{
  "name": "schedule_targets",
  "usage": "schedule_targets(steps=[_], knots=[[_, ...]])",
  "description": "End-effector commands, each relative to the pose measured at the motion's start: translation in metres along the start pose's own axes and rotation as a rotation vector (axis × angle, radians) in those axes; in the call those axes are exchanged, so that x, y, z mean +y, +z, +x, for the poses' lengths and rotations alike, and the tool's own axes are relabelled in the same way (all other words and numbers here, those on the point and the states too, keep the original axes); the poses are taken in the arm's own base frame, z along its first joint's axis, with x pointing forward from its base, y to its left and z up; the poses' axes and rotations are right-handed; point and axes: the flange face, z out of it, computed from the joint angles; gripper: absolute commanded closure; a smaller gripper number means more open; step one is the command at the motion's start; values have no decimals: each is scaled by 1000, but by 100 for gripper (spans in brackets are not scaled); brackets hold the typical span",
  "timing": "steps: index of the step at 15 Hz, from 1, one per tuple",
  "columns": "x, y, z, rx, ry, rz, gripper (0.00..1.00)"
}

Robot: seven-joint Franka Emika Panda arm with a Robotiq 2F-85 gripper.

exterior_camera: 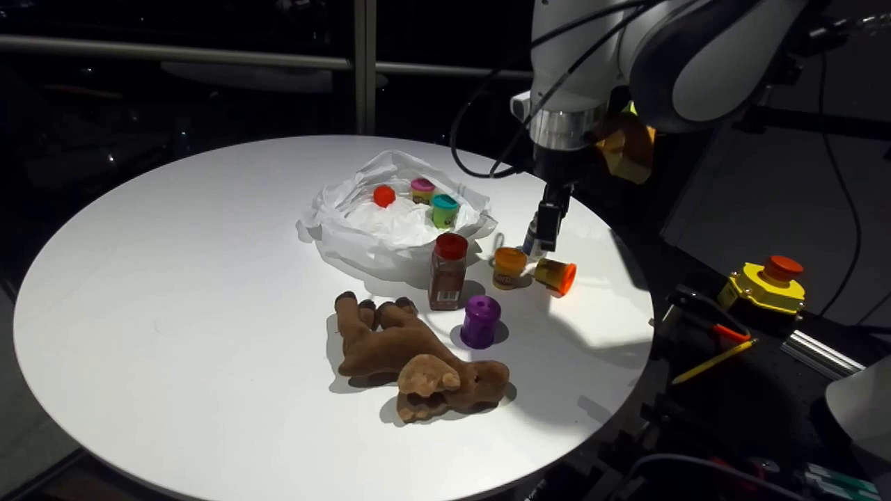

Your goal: Pick up the objects from the plastic bag and them on the table.

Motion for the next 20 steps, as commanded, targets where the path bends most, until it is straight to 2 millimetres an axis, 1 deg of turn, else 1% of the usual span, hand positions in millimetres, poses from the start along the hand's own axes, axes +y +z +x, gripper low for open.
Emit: schedule_targets(steps=[1,2,3,4,5,6,8,10,13,15,18,20], knots=[[19,-67,12,13,82,70,0],[21,-83,23,5,81,106,0],[23,-97,39,-1,97,133,0],[24,-109,56,-13,92,145,0],[26,-118,78,-6,95,152,0],[28,-125,96,8,87,145,0],[24,-123,133,26,97,147,0],[13,-109,169,42,90,164,0],[-10,-68,209,57,37,179,0],[-24,-41,234,95,35,165,0],[-29,-20,266,195,70,105,0],[-26,-14,278,228,94,83,0]])
